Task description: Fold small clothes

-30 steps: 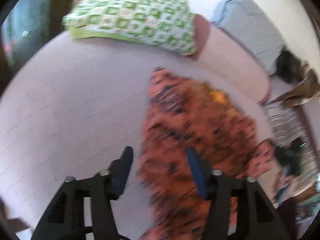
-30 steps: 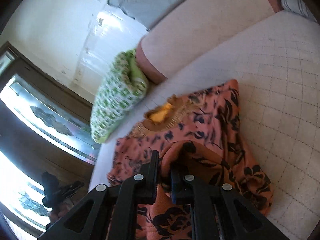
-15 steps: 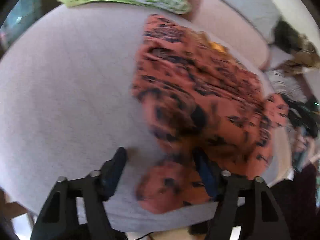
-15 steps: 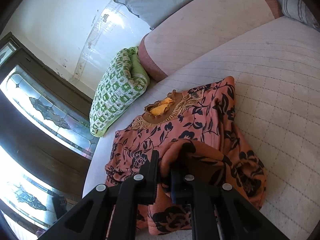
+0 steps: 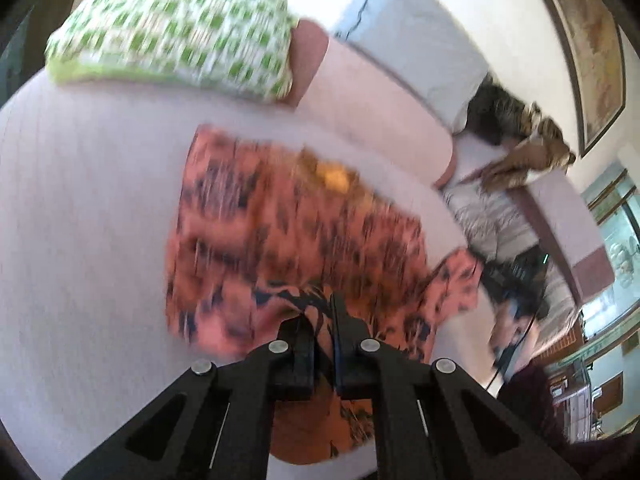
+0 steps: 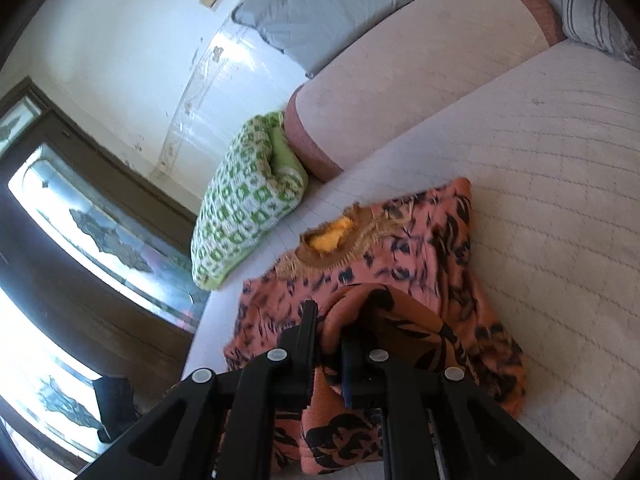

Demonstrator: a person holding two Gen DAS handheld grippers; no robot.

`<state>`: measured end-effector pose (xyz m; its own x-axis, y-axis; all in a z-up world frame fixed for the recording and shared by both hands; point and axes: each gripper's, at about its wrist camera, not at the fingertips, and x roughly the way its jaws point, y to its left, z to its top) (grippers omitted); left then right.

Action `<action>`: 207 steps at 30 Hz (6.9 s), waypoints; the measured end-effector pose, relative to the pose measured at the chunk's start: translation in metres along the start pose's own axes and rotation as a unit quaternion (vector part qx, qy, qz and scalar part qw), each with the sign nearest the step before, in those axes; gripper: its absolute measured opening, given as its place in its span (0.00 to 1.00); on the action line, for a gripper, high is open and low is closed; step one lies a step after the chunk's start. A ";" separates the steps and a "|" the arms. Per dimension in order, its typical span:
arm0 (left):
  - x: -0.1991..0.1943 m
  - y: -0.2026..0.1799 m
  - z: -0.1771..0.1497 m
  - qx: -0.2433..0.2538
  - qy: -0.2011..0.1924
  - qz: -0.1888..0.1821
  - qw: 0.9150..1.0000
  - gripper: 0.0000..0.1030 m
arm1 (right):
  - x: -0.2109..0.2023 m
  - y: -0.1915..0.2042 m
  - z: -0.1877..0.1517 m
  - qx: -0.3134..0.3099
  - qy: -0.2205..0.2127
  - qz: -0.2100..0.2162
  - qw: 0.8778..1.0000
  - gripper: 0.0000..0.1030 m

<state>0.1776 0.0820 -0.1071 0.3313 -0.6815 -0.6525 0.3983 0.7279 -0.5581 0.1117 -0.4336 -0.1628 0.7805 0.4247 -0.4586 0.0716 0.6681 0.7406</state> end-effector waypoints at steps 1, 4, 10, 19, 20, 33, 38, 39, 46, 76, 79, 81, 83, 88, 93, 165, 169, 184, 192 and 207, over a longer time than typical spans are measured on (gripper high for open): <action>0.005 -0.002 0.022 0.005 -0.007 0.004 1.000 0.06 | 0.003 -0.003 0.006 0.007 -0.005 0.002 1.000 0.10; 0.032 0.002 0.070 0.003 -0.015 0.030 0.999 0.06 | 0.014 -0.020 0.030 0.042 -0.032 0.007 0.999 0.10; 0.107 0.071 0.129 -0.096 -0.008 0.101 0.990 0.20 | 0.046 -0.076 0.067 0.118 -0.059 -0.041 0.990 0.13; 0.058 0.091 0.064 -0.202 -0.177 0.093 0.959 0.56 | 0.049 -0.089 0.070 0.119 -0.043 -0.055 0.990 0.19; 0.041 0.084 0.057 -0.200 -0.215 0.111 0.949 0.66 | 0.039 -0.084 0.069 0.111 -0.057 -0.060 0.990 0.31; 0.110 -0.029 0.011 -0.002 -0.027 0.131 0.991 0.72 | 0.073 0.022 0.006 -0.081 0.081 -0.128 0.985 0.24; 0.143 -0.016 0.027 -0.012 0.027 0.107 0.994 0.72 | 0.136 0.047 -0.026 -0.139 0.164 -0.130 0.968 0.24; 0.148 -0.014 0.034 -0.014 0.037 0.107 0.994 0.72 | 0.152 0.048 -0.027 -0.140 0.179 -0.122 0.966 0.24; 0.184 -0.012 0.100 0.003 0.050 0.119 0.992 0.72 | 0.198 0.037 0.019 -0.132 0.113 -0.134 0.976 0.24; 0.099 0.032 0.034 -0.073 -0.026 0.298 0.952 0.74 | 0.213 0.018 0.058 -0.155 0.048 -0.288 0.944 0.25; 0.100 0.037 0.034 -0.072 -0.021 0.291 0.954 0.77 | 0.203 -0.002 0.087 -0.125 0.000 -0.296 0.947 0.22; 0.099 0.039 0.033 -0.074 -0.019 0.288 0.954 0.78 | 0.192 0.008 0.096 -0.152 -0.054 -0.330 0.930 0.26; 0.102 0.039 0.034 -0.071 -0.018 0.292 0.953 0.78 | 0.175 0.019 0.102 -0.185 -0.109 -0.359 0.908 0.26; 0.100 0.036 0.034 -0.075 -0.026 0.300 0.951 0.78 | 0.147 0.010 0.114 -0.127 -0.069 -0.275 0.950 0.26; 0.097 0.036 0.030 -0.077 -0.036 0.304 0.949 0.78 | 0.155 -0.042 0.096 -0.012 0.037 -0.294 0.955 0.53; -0.096 0.002 -0.097 -0.139 -0.160 0.228 0.950 0.66 | -0.157 -0.032 -0.118 0.175 -0.086 -0.257 0.947 0.34; -0.076 0.011 -0.054 -0.135 -0.162 0.215 0.954 0.77 | -0.144 0.009 -0.095 0.096 -0.100 -0.203 0.969 0.34; 0.045 0.069 0.015 -0.221 -0.068 0.139 0.963 0.77 | 0.096 0.095 -0.111 -0.039 0.097 -0.049 0.993 0.34; 0.090 0.076 0.049 -0.177 -0.025 0.142 0.974 0.69 | 0.146 0.085 -0.099 -0.022 0.102 -0.041 0.994 0.34; 0.072 0.082 0.065 -0.168 -0.072 0.161 0.970 0.10 | 0.144 0.078 -0.078 -0.030 0.060 -0.049 0.997 0.34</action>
<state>0.2896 0.0883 -0.1665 0.5185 -0.3998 -0.7558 -0.0391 0.8720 -0.4880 0.1813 -0.2728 -0.2098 0.6918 0.4231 -0.5852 0.1040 0.7435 0.6606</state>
